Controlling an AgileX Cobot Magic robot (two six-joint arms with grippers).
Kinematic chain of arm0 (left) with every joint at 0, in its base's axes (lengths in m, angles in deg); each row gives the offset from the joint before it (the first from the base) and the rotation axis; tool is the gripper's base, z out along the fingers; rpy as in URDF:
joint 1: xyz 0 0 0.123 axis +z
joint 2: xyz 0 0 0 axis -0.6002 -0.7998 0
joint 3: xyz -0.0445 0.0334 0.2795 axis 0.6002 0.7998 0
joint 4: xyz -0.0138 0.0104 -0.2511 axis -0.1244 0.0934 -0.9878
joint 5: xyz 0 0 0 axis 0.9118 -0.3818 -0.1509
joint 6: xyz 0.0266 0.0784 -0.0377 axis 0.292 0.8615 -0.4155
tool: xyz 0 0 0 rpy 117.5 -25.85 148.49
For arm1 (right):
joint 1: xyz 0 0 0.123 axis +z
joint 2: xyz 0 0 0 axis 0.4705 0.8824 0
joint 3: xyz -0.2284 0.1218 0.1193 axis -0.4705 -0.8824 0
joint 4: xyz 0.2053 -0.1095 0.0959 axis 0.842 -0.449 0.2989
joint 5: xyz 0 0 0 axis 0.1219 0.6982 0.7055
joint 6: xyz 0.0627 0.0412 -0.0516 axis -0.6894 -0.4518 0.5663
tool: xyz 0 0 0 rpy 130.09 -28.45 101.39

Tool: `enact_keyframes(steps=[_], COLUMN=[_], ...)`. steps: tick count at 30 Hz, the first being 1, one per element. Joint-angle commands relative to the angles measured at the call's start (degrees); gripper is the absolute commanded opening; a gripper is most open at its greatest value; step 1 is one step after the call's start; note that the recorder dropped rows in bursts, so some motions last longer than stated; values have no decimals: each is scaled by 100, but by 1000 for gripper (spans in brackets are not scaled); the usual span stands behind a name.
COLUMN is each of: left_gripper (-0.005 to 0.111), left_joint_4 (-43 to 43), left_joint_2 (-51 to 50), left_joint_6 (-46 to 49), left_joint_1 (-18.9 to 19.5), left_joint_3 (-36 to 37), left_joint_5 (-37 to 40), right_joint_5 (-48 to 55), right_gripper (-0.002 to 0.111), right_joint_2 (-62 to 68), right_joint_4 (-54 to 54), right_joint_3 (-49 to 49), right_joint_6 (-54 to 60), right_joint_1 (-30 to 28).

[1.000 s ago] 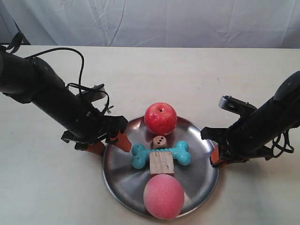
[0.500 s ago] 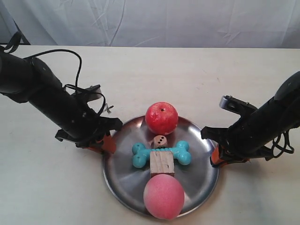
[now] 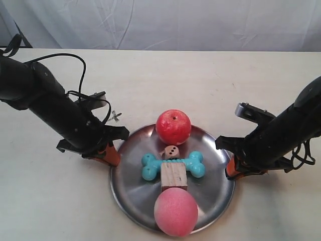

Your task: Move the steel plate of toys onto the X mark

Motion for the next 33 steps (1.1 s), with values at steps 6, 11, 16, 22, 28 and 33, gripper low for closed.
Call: enact_keyframes(steps=[6, 11, 16, 22, 28, 33], left_gripper=[0, 0, 0, 0, 0, 0], left_joint_4=[-514, -367, 119, 193, 295, 417], left_joint_2=[19, 55, 152, 152, 211, 237], left_joint_6=[-356, -480, -844, -844, -844, -870], left_joint_1=[-125, -125, -125, -125, -125, -125], left_joint_3=[-17, -256, -461, -471, -678, -771], left_joint_5=[931, 1173, 1116, 1126, 1388, 1623], right_joint_5=[912, 1049, 1055, 1271, 1351, 1446], right_gripper=[-1, -1, -1, -1, -1, -1], right_joint_2=[67, 54, -112, -235, -235, -235], right_joint_4=[329, 306, 278, 209, 186, 122], right_joint_3=[12, 12, 64, 331, 366, 366], right_joint_6=[-159, -160, -160, -223, -234, -245], right_joint_1=[37, 37, 37, 37, 37, 37])
